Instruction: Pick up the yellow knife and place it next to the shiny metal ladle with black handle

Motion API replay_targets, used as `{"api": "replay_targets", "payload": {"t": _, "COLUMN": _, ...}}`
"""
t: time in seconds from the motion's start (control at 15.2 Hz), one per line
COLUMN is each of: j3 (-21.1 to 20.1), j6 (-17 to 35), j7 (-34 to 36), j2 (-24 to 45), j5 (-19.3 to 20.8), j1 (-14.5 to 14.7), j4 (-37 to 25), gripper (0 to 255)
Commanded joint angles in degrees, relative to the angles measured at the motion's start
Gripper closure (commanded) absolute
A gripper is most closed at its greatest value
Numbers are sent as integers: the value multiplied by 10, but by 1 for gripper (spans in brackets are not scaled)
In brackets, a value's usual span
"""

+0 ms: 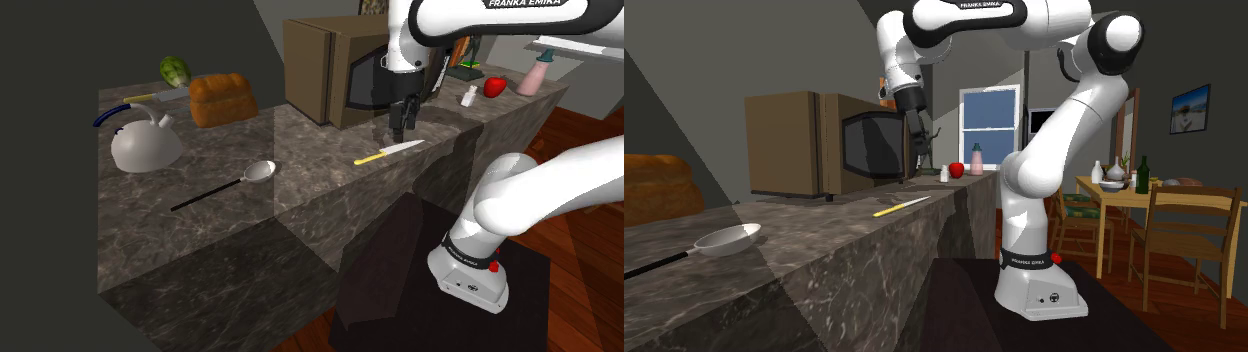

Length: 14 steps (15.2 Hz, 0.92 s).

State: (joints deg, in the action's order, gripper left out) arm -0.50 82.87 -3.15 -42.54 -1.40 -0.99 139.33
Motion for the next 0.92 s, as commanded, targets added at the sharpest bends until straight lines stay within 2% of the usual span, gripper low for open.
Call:
{"api": "replay_targets", "payload": {"t": 0.0, "j3": 0, "j6": 0, "j7": 0, "j2": 0, "j5": 0, "j1": 0, "j4": 0, "gripper": 0}}
{"api": "replay_targets", "payload": {"t": 0.46, "j3": 127, "j6": 144, "j7": -336, "j2": 3, "j5": 106, "j1": 58, "j4": 77, "gripper": 0}}
{"api": "replay_targets", "payload": {"t": 0.86, "j3": 246, "j6": 291, "j7": -618, "j2": 77, "j5": 155, "j1": 125, "j4": 88, "gripper": 0}}
